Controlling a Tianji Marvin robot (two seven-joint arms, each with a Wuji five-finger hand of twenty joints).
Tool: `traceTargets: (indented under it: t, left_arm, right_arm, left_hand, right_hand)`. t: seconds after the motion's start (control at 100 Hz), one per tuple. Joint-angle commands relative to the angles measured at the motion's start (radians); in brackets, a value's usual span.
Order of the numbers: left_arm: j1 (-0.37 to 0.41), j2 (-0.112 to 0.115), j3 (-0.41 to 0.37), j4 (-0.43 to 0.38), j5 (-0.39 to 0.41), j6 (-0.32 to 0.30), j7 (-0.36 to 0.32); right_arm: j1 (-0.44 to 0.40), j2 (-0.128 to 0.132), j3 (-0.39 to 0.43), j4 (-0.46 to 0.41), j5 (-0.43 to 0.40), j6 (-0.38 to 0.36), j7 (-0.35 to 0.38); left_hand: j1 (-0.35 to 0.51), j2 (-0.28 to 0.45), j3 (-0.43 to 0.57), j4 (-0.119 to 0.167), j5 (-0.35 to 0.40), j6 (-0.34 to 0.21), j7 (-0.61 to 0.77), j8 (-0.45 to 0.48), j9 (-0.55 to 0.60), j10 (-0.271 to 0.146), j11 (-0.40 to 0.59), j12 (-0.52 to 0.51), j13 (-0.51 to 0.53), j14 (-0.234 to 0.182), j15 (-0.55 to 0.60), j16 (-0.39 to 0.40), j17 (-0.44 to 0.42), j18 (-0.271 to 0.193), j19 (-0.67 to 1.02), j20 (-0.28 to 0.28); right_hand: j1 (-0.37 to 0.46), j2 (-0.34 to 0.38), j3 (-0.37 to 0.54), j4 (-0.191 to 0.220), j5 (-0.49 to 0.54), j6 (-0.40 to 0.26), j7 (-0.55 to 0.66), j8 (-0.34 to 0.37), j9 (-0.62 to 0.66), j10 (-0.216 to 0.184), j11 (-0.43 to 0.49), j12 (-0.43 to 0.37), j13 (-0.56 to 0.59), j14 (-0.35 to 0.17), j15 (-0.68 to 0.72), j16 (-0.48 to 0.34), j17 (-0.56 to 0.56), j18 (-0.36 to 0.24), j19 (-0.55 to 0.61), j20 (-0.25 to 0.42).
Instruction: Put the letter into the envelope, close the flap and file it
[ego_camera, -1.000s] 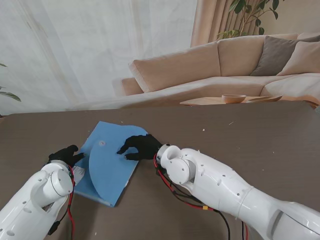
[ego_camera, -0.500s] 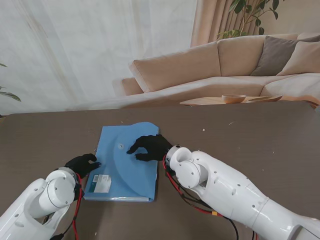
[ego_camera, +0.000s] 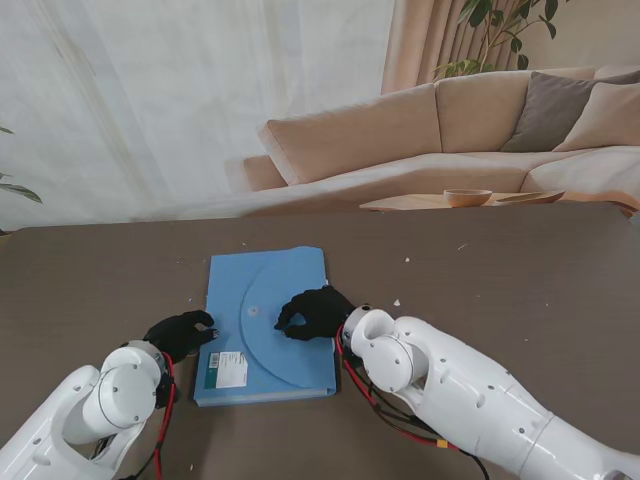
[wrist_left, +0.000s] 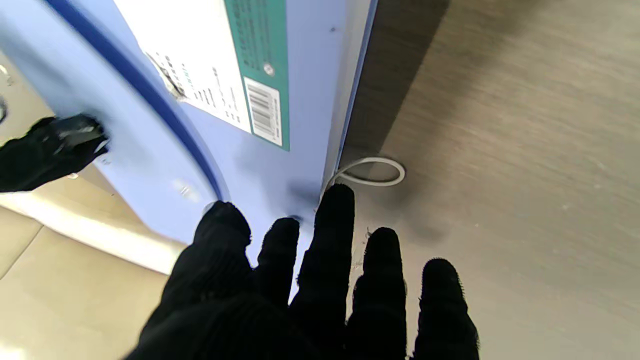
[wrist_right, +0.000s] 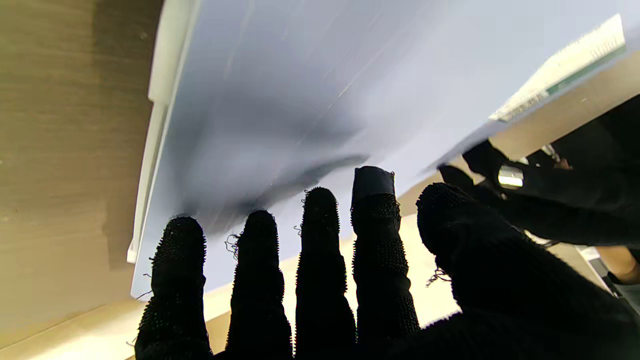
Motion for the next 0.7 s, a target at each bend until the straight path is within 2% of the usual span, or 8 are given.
traceTargets:
  t: [0.0, 0.17, 0.29, 0.34, 0.42, 0.51, 0.6, 0.69]
  left_arm:
    - [0.023, -0.005, -0.011, -0.021, 0.015, -0.016, 0.003]
    - [0.055, -0.007, -0.061, -0.035, 0.088, -0.107, 0.032]
    - [0.070, -0.002, -0.089, -0.032, 0.206, -0.163, 0.041]
    - [0.076, 0.000, -0.099, -0.028, 0.242, -0.178, 0.043]
    - [0.083, 0.002, -0.110, -0.022, 0.276, -0.185, 0.042]
    - [0.080, 0.007, -0.110, -0.010, 0.296, -0.175, 0.015]
    - [0.072, 0.014, -0.102, 0.004, 0.318, -0.164, -0.035]
    - [0.067, 0.023, -0.092, 0.012, 0.372, -0.167, -0.083]
  right_arm:
    - [0.009, -0.004, -0.018, 0.024, -0.002, -0.004, 0.024]
    - [0.049, -0.009, -0.066, 0.062, -0.008, 0.001, 0.033]
    - [0.062, -0.015, -0.082, 0.081, 0.009, 0.004, 0.041]
    - [0.063, -0.016, -0.083, 0.085, 0.014, 0.004, 0.040]
    - [0.062, -0.018, -0.083, 0.086, 0.018, 0.004, 0.039]
    - [0.060, -0.018, -0.080, 0.084, 0.020, 0.004, 0.036]
    - [0.056, -0.018, -0.074, 0.079, 0.022, 0.005, 0.034]
    - [0.053, -0.018, -0.069, 0.074, 0.021, 0.006, 0.032]
  left_hand:
    - [-0.014, 0.001, 0.001, 0.011, 0.017, -0.033, 0.017, 0.001, -0.031, -0.060, 0.021, 0.022, -0.009, -0.009, 0.008, 0.033, -0.006, 0.015, 0.014, 0.034]
    - [-0.029, -0.041, 0.014, 0.020, 0.035, -0.100, 0.027, 0.027, -0.107, -0.093, 0.071, 0.090, -0.048, -0.024, 0.009, 0.076, -0.008, 0.015, 0.021, 0.056]
    - [-0.017, -0.097, 0.034, 0.022, 0.065, -0.155, 0.030, 0.074, -0.223, -0.136, 0.086, 0.132, -0.103, -0.054, 0.006, 0.107, -0.029, -0.006, 0.017, 0.069]
    - [-0.011, -0.114, 0.039, 0.024, 0.082, -0.157, 0.033, 0.080, -0.256, -0.143, 0.084, 0.135, -0.124, -0.064, 0.000, 0.108, -0.036, -0.009, 0.014, 0.070]
    - [-0.005, -0.149, 0.060, 0.020, 0.192, -0.117, 0.028, 0.079, -0.321, -0.149, 0.075, 0.143, -0.167, -0.085, -0.012, 0.104, -0.052, -0.021, 0.005, 0.070]
    - [-0.004, -0.161, 0.064, 0.017, 0.254, -0.109, 0.004, 0.051, -0.373, -0.158, 0.055, 0.138, -0.206, -0.106, -0.026, 0.093, -0.071, -0.038, -0.004, 0.065]
    - [0.004, -0.187, 0.078, 0.026, 0.215, -0.165, -0.040, 0.034, -0.428, -0.191, 0.023, 0.122, -0.237, -0.128, -0.036, 0.078, -0.087, -0.056, -0.014, 0.056]
    - [0.005, -0.202, 0.095, 0.032, 0.111, -0.241, -0.092, 0.012, -0.484, -0.232, -0.005, 0.107, -0.267, -0.145, -0.044, 0.063, -0.098, -0.074, -0.019, 0.049]
  right_hand:
    - [0.012, 0.004, 0.015, -0.028, 0.023, 0.002, 0.000, -0.025, 0.021, -0.009, -0.017, -0.009, 0.042, 0.011, 0.011, 0.001, -0.001, 0.002, 0.005, -0.017]
    - [0.011, 0.001, 0.006, -0.033, -0.031, -0.109, 0.031, -0.013, -0.006, 0.018, 0.002, 0.003, 0.020, 0.022, 0.028, 0.014, -0.008, -0.002, 0.013, -0.016]
    - [0.017, -0.002, 0.001, -0.032, -0.042, -0.118, 0.048, -0.011, -0.019, 0.023, 0.018, 0.010, 0.009, 0.026, 0.033, 0.020, -0.011, -0.004, 0.015, -0.014]
    - [0.017, -0.002, 0.001, -0.031, -0.045, -0.124, 0.050, -0.011, -0.023, 0.022, 0.020, 0.011, 0.008, 0.024, 0.035, 0.021, -0.011, -0.004, 0.016, -0.014]
    - [0.020, -0.003, 0.002, -0.030, -0.047, -0.126, 0.056, -0.010, -0.028, 0.023, 0.023, 0.012, 0.004, 0.024, 0.035, 0.021, -0.011, -0.005, 0.017, -0.013]
    - [0.023, -0.003, 0.004, -0.029, -0.048, -0.129, 0.061, -0.010, -0.030, 0.023, 0.026, 0.013, 0.002, 0.023, 0.036, 0.022, -0.012, -0.005, 0.017, -0.012]
    - [0.025, -0.005, 0.007, -0.028, -0.048, -0.129, 0.066, -0.010, -0.031, 0.023, 0.028, 0.013, 0.002, 0.024, 0.037, 0.023, -0.013, -0.005, 0.017, -0.012]
    - [0.027, -0.006, 0.010, -0.028, -0.048, -0.129, 0.070, -0.010, -0.032, 0.025, 0.029, 0.014, 0.001, 0.024, 0.037, 0.023, -0.012, -0.005, 0.018, -0.011]
